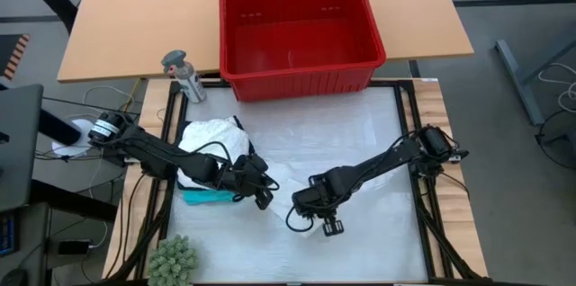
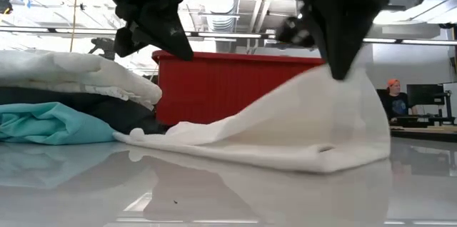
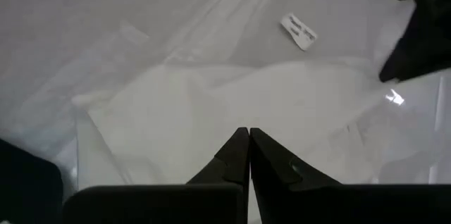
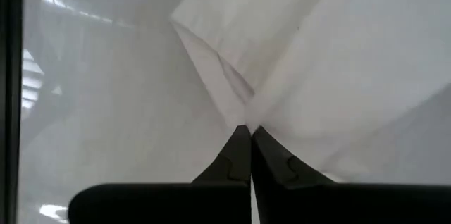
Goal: Fold laundry
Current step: Fold the white shorts
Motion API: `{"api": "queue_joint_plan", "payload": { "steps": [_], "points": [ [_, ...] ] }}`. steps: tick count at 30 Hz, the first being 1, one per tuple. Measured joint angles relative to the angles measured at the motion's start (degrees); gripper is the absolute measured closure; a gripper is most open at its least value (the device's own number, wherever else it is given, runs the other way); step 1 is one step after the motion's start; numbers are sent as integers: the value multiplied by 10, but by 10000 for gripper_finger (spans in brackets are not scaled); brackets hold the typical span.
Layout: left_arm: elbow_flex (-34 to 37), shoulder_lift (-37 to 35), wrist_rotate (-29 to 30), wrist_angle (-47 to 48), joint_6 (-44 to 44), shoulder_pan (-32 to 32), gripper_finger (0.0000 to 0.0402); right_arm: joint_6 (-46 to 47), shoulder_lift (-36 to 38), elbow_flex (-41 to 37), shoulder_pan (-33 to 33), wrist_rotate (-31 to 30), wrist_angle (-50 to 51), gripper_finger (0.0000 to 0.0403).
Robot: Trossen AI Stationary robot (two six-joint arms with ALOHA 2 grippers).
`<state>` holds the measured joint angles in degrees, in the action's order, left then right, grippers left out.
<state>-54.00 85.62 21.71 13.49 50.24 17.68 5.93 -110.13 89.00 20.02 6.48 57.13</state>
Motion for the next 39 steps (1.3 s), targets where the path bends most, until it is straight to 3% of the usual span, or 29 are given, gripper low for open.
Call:
{"api": "queue_joint_plan", "payload": {
  "steps": [5,10,12,15,19,23,30,34,39],
  "points": [
    [0,0,-12,-7,0,-11,401,-44,0,4,0,4,-23,383],
    [-3,-12,-125,-20,-12,25,401,-49,-5,4,-5,12,-28,383],
    [-4,-14,-143,3,5,56,401,-49,-5,4,-6,12,-31,383],
    [-3,-10,-105,16,49,112,401,-49,-5,4,-11,12,-33,383],
    [-3,15,40,12,121,179,401,-50,-5,4,-16,12,-37,383],
    [-3,60,139,11,199,183,402,-50,-5,4,-19,12,-39,383],
    [-4,160,89,-143,181,163,401,-59,-5,4,-18,13,-38,383],
    [-4,182,118,-148,209,161,401,-62,-5,4,-18,24,-36,383],
    [-4,211,95,-164,214,151,401,-65,-5,4,-18,26,-39,383]
  ]
}}
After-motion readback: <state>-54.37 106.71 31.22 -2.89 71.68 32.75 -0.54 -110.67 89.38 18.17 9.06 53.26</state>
